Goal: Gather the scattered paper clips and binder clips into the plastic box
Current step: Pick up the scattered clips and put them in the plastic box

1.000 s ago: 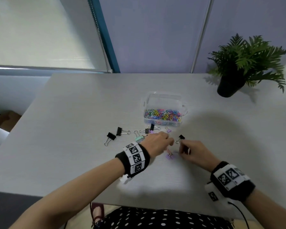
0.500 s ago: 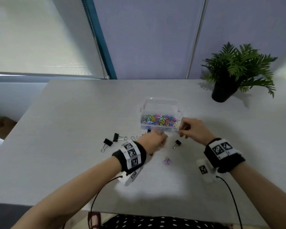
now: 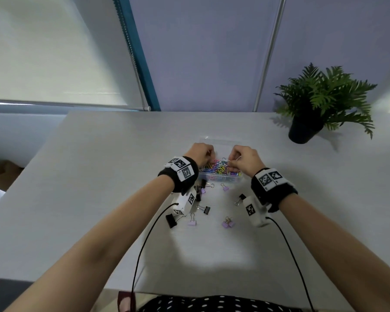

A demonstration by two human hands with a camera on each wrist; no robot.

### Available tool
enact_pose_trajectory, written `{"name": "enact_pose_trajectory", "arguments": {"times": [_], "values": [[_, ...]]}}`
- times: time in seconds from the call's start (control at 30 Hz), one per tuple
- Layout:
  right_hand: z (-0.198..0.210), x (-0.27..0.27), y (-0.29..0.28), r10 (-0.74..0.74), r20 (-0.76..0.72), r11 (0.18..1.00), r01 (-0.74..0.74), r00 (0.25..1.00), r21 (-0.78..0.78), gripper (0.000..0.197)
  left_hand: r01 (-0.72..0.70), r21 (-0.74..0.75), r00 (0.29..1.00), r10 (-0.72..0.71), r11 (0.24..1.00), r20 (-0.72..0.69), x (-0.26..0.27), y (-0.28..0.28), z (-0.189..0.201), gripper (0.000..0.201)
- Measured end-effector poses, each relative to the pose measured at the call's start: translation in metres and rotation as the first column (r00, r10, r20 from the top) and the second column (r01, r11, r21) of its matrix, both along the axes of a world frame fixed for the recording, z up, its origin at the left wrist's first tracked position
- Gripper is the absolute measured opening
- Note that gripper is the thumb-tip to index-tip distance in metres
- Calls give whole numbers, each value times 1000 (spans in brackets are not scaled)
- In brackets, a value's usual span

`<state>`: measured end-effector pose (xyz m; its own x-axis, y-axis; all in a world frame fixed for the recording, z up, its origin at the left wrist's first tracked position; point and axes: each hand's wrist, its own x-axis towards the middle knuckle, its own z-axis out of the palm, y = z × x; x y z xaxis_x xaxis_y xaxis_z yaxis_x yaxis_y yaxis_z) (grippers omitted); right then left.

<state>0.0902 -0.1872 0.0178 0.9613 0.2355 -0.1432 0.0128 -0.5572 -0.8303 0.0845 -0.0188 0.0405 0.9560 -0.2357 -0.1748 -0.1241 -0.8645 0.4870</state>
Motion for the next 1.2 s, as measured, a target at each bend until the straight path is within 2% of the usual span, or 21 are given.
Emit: {"name": "enact_pose_trajectory", "arguments": {"times": [0.07,0.13,0.23,0.27,0.33,0.37,0.43,0.47,0.57,0.63,0.73,0.9,1.0,1.07,1.13,1.2], "values": [[0,-2,2,56,69,992,-47,996,-120,21,19,-26,1000,-20,999,-22,-2,-1,0,22],[2,-10,-2,157,190,964,-109,969,-244,22,61,-17,998,-61,998,19,-7,1,3,25],[2,-35,-15,326,366,923,-211,871,-320,16,139,2,983,-138,990,119,-24,13,2,26],[0,-47,-19,404,358,896,-287,842,-339,11,148,1,981,-147,989,130,-33,19,1,25],[-6,-71,-26,568,175,784,-464,804,-413,8,130,-22,983,-125,991,134,-48,33,0,23],[-11,-81,-29,617,68,715,-523,784,-463,13,100,-47,987,-93,994,132,-54,41,-1,23],[-25,-93,-32,653,-43,621,-567,756,-540,20,6,-96,992,6,995,124,-64,60,0,22],[-30,-96,-32,649,-53,612,-563,759,-555,20,-43,-113,990,58,993,127,-69,70,0,21],[-35,-101,-26,604,-63,658,-541,795,-524,19,-159,-148,978,176,976,115,-84,98,-4,20],[-38,-103,-23,614,-71,658,-559,786,-505,19,-205,-127,974,215,970,66,-95,113,-8,22],[-44,-108,-20,655,-54,630,-585,753,-511,11,-219,-48,976,219,975,0,-111,122,-19,24],[-40,-115,-12,698,-89,576,-630,711,-521,4,-197,-6,980,197,980,-10,-128,117,-32,26],[-20,-102,-11,706,-83,607,-660,704,-443,13,-177,-33,984,177,984,-3,-130,105,-32,29],[0,-79,-12,652,-7,696,-603,758,-389,18,-99,-30,995,98,995,-30,-129,92,-29,40],[18,-54,-12,533,122,823,-479,837,-305,21,-8,102,998,15,995,-66,-125,75,-29,56],[31,-30,-11,405,193,903,-357,894,-238,20,8,211,995,14,977,-101,-119,62,-36,65]]}}
